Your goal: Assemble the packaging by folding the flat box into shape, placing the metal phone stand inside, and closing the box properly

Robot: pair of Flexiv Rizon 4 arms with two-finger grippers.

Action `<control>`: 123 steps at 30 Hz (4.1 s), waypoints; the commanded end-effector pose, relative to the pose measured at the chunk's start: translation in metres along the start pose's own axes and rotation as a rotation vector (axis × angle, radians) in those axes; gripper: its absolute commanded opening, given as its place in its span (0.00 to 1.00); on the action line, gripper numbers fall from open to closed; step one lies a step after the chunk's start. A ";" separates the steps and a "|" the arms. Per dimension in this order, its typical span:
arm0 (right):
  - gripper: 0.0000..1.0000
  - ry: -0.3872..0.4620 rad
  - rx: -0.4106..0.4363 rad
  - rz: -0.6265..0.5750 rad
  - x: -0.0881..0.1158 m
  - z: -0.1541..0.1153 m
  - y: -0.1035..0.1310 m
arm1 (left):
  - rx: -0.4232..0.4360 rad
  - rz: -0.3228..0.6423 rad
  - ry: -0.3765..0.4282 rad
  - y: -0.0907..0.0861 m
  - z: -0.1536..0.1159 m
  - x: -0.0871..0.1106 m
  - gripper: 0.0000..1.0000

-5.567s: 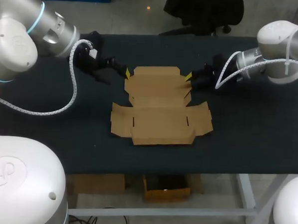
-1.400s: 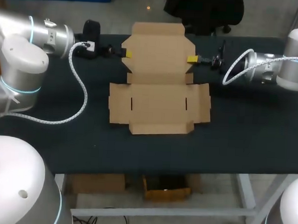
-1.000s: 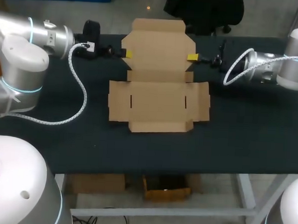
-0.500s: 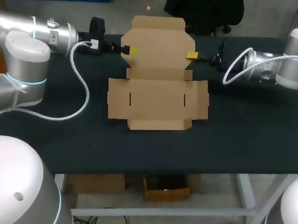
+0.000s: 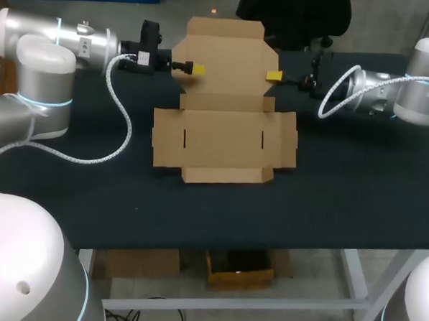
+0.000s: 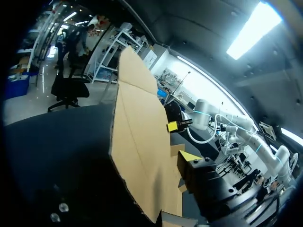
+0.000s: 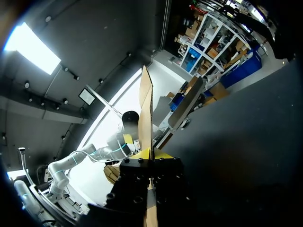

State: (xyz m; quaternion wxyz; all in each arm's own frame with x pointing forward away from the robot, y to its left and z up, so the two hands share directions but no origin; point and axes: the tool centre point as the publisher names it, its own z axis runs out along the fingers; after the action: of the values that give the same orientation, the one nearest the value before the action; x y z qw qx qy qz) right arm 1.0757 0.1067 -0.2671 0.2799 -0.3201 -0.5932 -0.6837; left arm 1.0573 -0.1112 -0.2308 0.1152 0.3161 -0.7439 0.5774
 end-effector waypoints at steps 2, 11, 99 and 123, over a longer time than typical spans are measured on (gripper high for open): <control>0.00 0.068 0.003 -0.009 -0.003 0.001 0.003 | -0.015 0.001 0.058 -0.003 0.008 -0.007 0.45; 0.00 0.081 0.008 -0.023 -0.001 0.004 0.006 | -0.019 0.011 0.080 -0.004 0.013 -0.004 0.38; 0.00 -0.304 0.017 -0.118 0.067 -0.073 -0.013 | 0.071 0.209 0.171 -0.043 0.016 0.002 0.00; 0.00 -0.494 0.116 -0.224 0.100 -0.090 -0.059 | 0.069 0.278 0.200 -0.055 0.023 0.013 0.00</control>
State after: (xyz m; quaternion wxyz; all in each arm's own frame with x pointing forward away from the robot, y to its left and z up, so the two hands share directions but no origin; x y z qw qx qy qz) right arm 0.9630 0.0235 -0.2395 0.1143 -0.3548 -0.7077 -0.6002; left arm 1.0827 -0.1449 -0.1875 0.0945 0.1573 -0.7455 0.6408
